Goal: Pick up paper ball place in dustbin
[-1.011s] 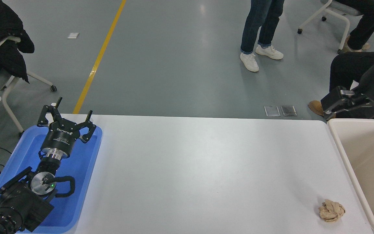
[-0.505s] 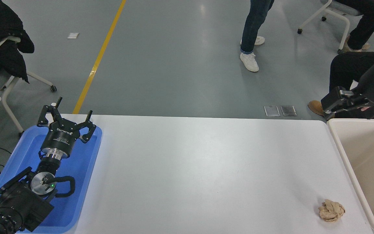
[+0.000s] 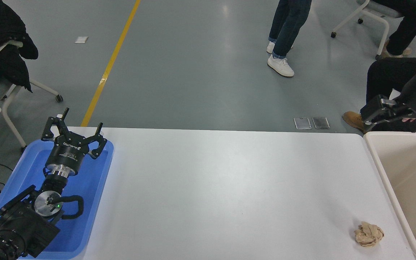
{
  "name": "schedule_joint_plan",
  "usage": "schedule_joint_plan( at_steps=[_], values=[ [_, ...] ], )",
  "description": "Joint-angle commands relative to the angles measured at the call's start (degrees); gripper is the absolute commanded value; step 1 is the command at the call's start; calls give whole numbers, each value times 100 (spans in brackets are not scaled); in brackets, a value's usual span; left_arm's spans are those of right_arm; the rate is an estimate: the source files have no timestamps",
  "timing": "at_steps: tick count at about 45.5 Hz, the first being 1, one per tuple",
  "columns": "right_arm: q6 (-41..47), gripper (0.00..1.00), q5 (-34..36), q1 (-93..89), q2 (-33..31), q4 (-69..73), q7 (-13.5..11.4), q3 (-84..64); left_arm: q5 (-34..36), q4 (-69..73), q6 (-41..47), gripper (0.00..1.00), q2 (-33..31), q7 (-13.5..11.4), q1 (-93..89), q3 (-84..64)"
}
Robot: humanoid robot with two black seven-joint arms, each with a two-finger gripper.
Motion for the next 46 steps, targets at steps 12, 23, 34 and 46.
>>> schedule_joint_plan(
  at_steps=[12, 23, 34, 46],
  values=[
    [0, 100, 29, -15, -2, -351, 15, 3, 5, 0, 0, 100, 0, 0, -7, 2],
    [0, 100, 20, -112, 33, -395, 15, 11, 5, 0, 0, 100, 0, 0, -7, 2],
    [0, 100, -77, -692, 104, -457, 15, 3, 5, 0, 0, 100, 0, 0, -7, 2],
    [-650, 100, -59, -2036, 112, -1274, 50, 397, -4, 0, 0, 100, 0, 0, 2, 2]
  ],
)
